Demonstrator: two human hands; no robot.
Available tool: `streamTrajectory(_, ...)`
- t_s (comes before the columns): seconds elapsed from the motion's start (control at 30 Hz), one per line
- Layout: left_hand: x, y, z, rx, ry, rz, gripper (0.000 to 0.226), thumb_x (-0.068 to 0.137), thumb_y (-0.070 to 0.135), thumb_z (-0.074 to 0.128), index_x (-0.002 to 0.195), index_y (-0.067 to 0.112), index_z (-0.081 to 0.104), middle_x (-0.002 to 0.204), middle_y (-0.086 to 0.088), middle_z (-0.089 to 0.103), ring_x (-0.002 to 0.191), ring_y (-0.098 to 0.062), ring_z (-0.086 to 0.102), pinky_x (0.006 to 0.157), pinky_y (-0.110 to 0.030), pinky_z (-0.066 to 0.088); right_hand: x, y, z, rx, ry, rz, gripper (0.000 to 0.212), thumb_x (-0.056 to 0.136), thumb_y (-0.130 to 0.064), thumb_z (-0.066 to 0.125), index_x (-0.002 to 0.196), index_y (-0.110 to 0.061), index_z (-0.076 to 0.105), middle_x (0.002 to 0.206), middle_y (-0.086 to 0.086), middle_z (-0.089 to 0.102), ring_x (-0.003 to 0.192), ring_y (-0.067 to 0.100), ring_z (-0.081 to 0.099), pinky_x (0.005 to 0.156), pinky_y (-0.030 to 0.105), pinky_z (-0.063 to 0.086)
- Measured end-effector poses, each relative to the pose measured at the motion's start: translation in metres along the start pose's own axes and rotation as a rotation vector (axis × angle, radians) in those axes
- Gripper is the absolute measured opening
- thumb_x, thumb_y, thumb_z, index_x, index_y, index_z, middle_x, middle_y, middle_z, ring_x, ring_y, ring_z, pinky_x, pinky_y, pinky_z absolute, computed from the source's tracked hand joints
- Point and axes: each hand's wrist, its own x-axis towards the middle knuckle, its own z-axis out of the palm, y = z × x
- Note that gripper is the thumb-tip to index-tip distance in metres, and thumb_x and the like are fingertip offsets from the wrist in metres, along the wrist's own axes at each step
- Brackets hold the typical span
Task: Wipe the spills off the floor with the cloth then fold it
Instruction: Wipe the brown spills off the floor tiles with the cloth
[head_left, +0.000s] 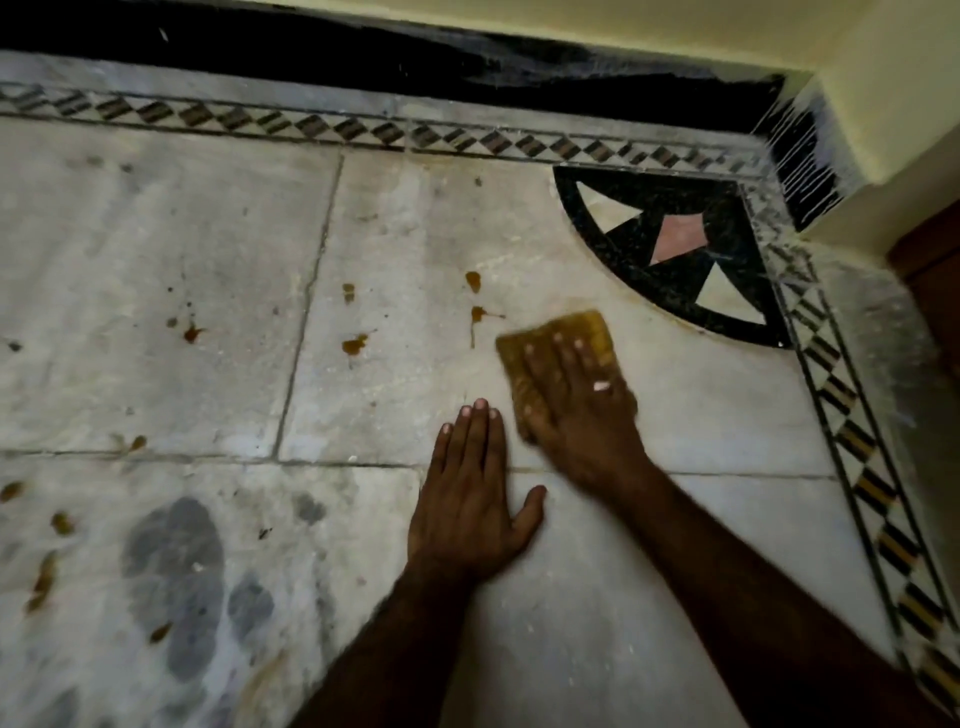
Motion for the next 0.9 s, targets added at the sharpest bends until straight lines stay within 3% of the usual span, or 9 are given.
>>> streamTrajectory(0.07,-0.001,0.001,-0.003,-0.028,0.020,-0.005,0.087,0.091,0.055,0.047,0.154,0.001,0.024,0.162,-0.018,0.022,0.152,-0.029,0.016,0.122,-0.047,0.021,-0.023,0.019,-0.003,0.017,-0.021,-0.022,0.063,0.099,-0.049,0.030,0.159,-0.026,0.028,0.165,0.009,0.028,0.151,0.032,0.027,0.119,0.051,0.028)
streamTrajectory(0.17,-0.001,0.001,0.000,-0.034,0.046,-0.001,0.087,0.088,0.053,0.051,0.153,0.001,0.026,0.162,-0.017,0.024,0.152,-0.029,0.019,0.121,-0.046,0.022,0.020,0.041,0.001,-0.001,-0.023,0.236,0.073,0.093,-0.058,0.016,0.161,-0.032,0.014,0.169,0.008,0.017,0.154,0.032,0.017,0.123,0.053,0.019)
streamTrajectory(0.23,-0.002,0.001,0.003,-0.050,0.074,0.003,0.087,0.086,0.053,0.054,0.151,0.000,0.031,0.160,-0.017,0.028,0.150,-0.029,0.024,0.119,-0.046,0.027,0.046,0.018,0.004,-0.044,-0.079,0.290,0.077,0.092,-0.058,0.012,0.162,-0.027,0.009,0.168,0.012,0.015,0.154,0.036,0.015,0.122,0.054,0.011)
streamTrajectory(0.37,-0.004,-0.012,-0.004,-0.046,0.168,-0.005,0.083,0.082,0.055,0.060,0.143,0.000,0.047,0.153,-0.016,0.041,0.142,-0.030,0.041,0.108,-0.046,0.041,-0.004,-0.016,0.005,-0.070,-0.026,-0.073,0.058,0.105,-0.042,0.025,0.156,-0.017,0.034,0.160,0.017,0.035,0.148,0.041,0.030,0.114,0.055,0.031)
streamTrajectory(0.47,-0.002,-0.022,-0.010,0.002,0.220,-0.085,0.086,0.079,0.057,0.062,0.140,-0.002,0.050,0.150,-0.018,0.045,0.138,-0.032,0.046,0.108,-0.045,0.037,-0.006,0.006,-0.004,0.026,0.036,0.092,0.062,0.103,-0.051,0.019,0.154,-0.022,0.040,0.158,0.012,0.040,0.144,0.031,0.035,0.112,0.047,0.029)
streamTrajectory(0.6,-0.001,-0.023,-0.008,0.004,0.228,-0.124,0.089,0.075,0.056,0.063,0.141,-0.003,0.049,0.150,-0.019,0.045,0.140,-0.033,0.043,0.109,-0.045,0.035,0.087,-0.012,0.004,0.028,-0.098,0.267,0.077,0.092,-0.062,-0.017,0.161,-0.028,-0.004,0.170,0.010,0.008,0.155,0.033,0.009,0.122,0.053,0.012)
streamTrajectory(0.73,0.000,-0.027,-0.004,0.006,0.250,-0.140,0.090,0.071,0.055,0.063,0.139,-0.003,0.051,0.149,-0.020,0.047,0.138,-0.033,0.045,0.108,-0.045,0.034,0.125,-0.064,-0.004,0.099,-0.123,0.195,0.067,0.103,-0.055,0.019,0.159,-0.035,-0.011,0.170,0.005,-0.007,0.156,0.031,-0.002,0.123,0.051,0.002)
streamTrajectory(0.83,0.002,-0.027,0.000,0.013,0.237,-0.175,0.086,0.070,0.053,0.060,0.134,-0.004,0.056,0.148,-0.019,0.047,0.136,-0.033,0.047,0.107,-0.046,0.035,0.073,-0.066,-0.003,0.049,-0.006,-0.086,0.064,0.101,-0.054,0.022,0.161,-0.032,0.012,0.167,0.007,0.010,0.154,0.034,0.019,0.123,0.050,0.015)
streamTrajectory(0.9,0.005,-0.027,0.001,0.019,0.241,-0.173,0.088,0.066,0.054,0.063,0.132,-0.004,0.058,0.147,-0.019,0.047,0.137,-0.032,0.044,0.106,-0.047,0.035,0.053,-0.038,-0.002,0.051,-0.017,-0.091,0.065,0.099,-0.054,0.030,0.159,-0.034,0.021,0.166,0.001,0.013,0.153,0.029,0.022,0.122,0.042,0.018)
